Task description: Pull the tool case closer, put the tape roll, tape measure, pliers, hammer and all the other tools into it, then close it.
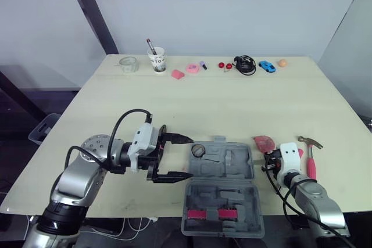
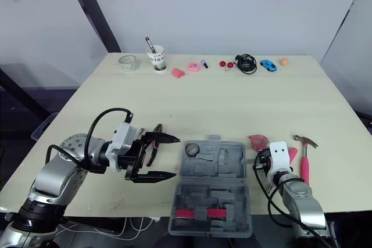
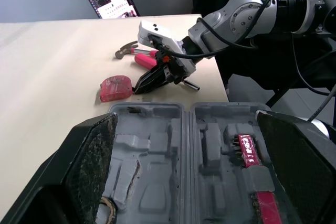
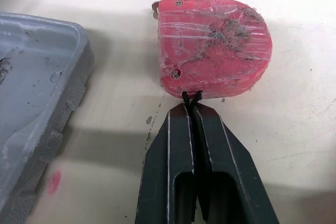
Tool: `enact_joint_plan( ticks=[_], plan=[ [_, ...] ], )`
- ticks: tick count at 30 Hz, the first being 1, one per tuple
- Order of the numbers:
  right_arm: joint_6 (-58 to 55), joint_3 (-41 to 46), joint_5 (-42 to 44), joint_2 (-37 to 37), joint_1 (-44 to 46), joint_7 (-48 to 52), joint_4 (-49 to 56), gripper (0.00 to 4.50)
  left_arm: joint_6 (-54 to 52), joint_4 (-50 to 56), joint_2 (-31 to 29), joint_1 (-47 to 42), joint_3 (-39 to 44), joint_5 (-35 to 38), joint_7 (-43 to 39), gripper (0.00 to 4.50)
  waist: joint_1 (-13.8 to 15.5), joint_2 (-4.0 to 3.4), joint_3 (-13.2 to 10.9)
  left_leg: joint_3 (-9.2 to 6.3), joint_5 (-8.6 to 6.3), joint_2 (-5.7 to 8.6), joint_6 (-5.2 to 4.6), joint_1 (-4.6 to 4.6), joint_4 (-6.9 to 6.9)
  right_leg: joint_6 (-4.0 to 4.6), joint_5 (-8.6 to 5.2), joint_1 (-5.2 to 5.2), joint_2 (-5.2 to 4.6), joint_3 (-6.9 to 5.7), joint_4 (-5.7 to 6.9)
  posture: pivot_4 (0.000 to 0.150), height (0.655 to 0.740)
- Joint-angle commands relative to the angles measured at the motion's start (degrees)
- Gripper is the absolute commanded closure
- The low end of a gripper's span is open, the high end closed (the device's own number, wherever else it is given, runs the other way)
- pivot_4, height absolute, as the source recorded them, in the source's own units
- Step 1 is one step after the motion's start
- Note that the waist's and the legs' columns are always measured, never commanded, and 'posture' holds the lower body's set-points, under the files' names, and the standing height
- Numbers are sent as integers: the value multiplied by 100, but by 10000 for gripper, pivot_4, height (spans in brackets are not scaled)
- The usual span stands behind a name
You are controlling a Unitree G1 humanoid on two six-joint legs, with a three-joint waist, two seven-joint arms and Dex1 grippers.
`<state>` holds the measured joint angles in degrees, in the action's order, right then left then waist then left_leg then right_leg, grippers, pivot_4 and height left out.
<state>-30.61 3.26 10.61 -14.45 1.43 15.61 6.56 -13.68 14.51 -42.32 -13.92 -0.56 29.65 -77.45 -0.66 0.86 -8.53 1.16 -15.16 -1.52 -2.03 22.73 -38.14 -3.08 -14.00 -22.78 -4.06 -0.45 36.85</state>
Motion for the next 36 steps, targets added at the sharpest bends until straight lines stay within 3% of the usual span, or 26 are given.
enact_joint_plan(
  ticks=[1,24,36],
  plan=[
    [-85,-5,76,-153,-202,183,402,43961,42,92,-8,-113,53,167,-64,0,4,0,0,0,0,0,0,0,0,0,0,0,0,0,0,1500,7400],
    [-943,94,755,-790,-2300,848,2449,43961,-41,-63,-7,-330,-99,285,-396,0,21,1,-1,-2,0,-1,0,1,-1,9,-8,1,0,-1,-1,1500,7400],
    [-882,138,1020,-996,-2785,1069,2561,43961,-57,-146,-54,-448,-157,300,-677,0,20,3,0,-2,0,-2,0,1,-4,17,-14,1,1,-1,0,1500,7400]
  ],
)
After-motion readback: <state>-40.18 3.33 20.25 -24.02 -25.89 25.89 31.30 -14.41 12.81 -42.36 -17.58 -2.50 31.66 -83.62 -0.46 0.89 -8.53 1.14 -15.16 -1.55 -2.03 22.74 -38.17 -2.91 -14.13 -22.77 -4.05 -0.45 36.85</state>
